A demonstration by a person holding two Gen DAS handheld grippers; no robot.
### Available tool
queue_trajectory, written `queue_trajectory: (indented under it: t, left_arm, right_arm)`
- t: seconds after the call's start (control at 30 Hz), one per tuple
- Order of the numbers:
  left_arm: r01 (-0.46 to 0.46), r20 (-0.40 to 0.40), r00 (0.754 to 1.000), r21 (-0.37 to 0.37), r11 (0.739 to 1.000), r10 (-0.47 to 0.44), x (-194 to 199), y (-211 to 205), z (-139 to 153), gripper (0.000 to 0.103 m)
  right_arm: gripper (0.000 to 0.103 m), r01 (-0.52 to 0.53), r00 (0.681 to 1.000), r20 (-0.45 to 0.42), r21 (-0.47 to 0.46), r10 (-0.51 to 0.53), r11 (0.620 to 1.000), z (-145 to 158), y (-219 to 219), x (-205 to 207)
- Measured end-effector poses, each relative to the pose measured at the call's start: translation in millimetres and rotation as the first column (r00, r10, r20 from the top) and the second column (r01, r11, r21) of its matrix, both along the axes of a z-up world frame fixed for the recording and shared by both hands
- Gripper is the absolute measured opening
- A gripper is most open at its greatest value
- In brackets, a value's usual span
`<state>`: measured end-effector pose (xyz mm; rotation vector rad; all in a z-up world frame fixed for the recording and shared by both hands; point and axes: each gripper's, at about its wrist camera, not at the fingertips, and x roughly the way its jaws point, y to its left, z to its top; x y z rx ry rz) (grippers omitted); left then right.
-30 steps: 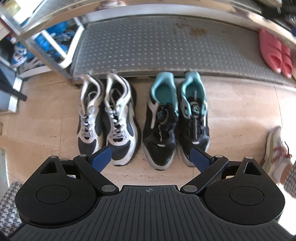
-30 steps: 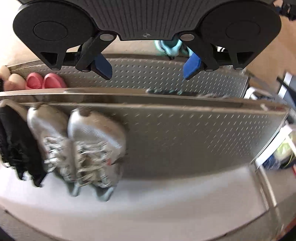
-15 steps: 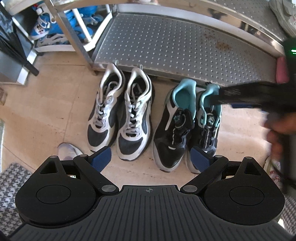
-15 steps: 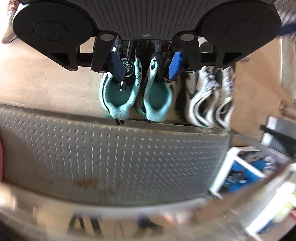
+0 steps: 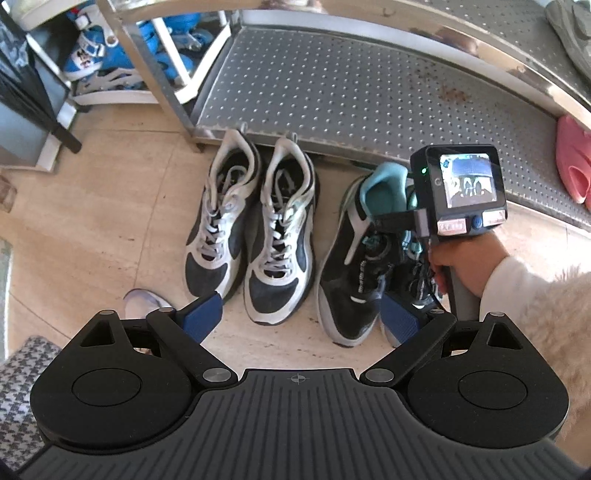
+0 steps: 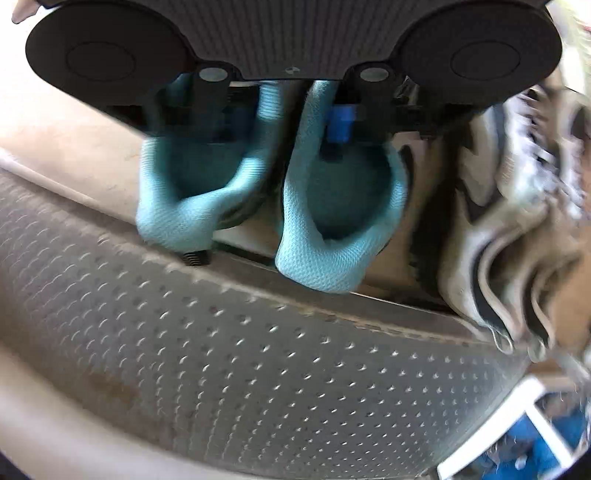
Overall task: Organize scattered shoes
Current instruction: 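Grasp the black sneakers with teal collars by their heels with the right tool, then carry the teal-collared sneakers onto the shelf beside the white-grey pair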
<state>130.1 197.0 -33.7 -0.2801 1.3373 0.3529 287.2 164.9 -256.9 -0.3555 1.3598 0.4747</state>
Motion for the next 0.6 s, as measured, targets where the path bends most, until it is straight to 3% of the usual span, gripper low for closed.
queue_trajectory:
  t: [0.27,0.43,0.6]
  left_arm:
    - [-0.034,0.055,0.998,0.05,0.998,0.032,-6,2,15,0.096]
    - [-0.066,0.106,0.993,0.06,0.996,0.059,-11,1,30,0.096]
    - [-0.062,0.16,0.986,0.047,0.997,0.054,-15,-4,46,0.096]
  right_arm:
    - [0.022,0.091,0.991,0.073,0.207,-0.108,0.974,99,-65,-62]
    - [0.022,0.053,0.966,0.227,0.286,-0.121,0.957,185,-101,-104]
    - [0.022,0.023,0.916,0.365,0.359,-0.164,0.933,260,-112,-98]
